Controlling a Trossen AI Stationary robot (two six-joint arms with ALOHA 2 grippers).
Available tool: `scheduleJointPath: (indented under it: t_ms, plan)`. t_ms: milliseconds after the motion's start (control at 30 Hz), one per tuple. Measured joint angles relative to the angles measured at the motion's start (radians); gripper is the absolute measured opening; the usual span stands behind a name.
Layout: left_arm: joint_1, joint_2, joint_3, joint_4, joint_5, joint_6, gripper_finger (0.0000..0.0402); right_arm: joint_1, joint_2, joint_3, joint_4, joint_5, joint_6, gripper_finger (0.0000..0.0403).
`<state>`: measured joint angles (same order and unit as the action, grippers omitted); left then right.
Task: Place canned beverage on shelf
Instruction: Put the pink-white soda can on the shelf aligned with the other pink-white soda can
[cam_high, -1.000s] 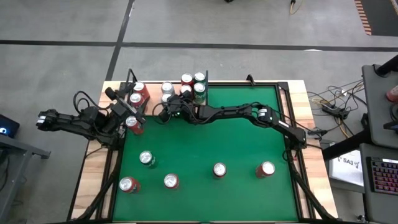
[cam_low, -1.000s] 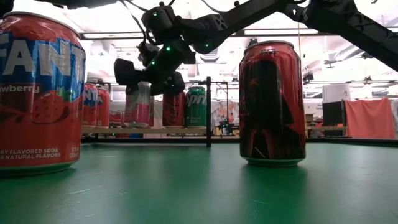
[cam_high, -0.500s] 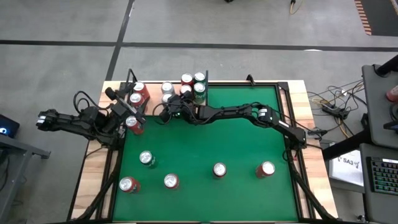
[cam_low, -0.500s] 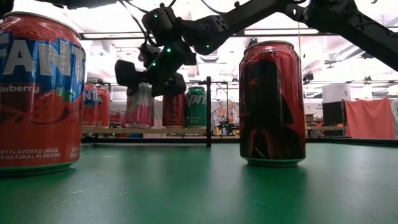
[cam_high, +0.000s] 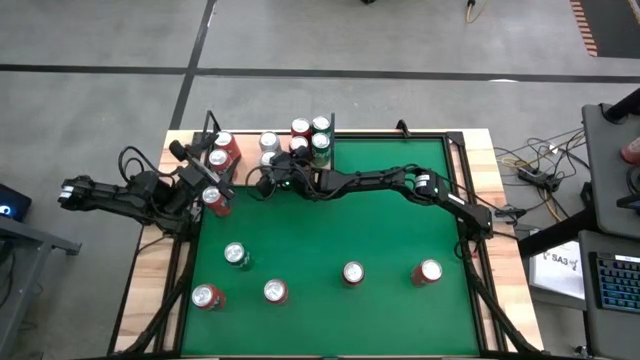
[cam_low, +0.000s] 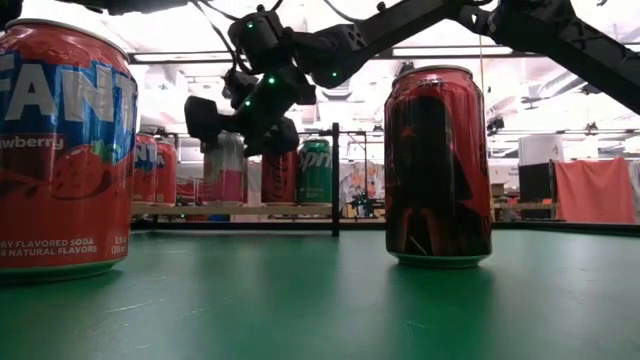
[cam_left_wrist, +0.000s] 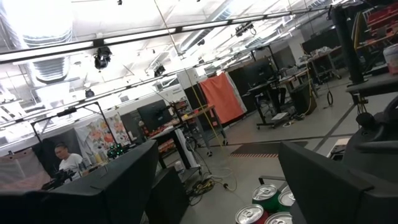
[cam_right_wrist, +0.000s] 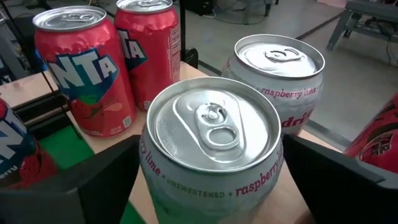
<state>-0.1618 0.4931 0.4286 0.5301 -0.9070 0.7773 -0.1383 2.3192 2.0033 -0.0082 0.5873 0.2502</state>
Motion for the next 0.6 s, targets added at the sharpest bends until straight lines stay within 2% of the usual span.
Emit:
scheduleJointPath:
  t_ms: [400, 600]
  plan:
    - [0.000, 0.000, 0.000, 0.000, 0.000, 0.000, 0.0318, 0.000, -0.002, 0.061, -0.004, 0.017, -0.078, 0.0382]
    - [0.000, 0.000, 0.000, -0.003, 0.000, 0.000, 0.0318, 0.000, -0.020, 0.138, -0.135, 0.015, -0.097, 0.0383]
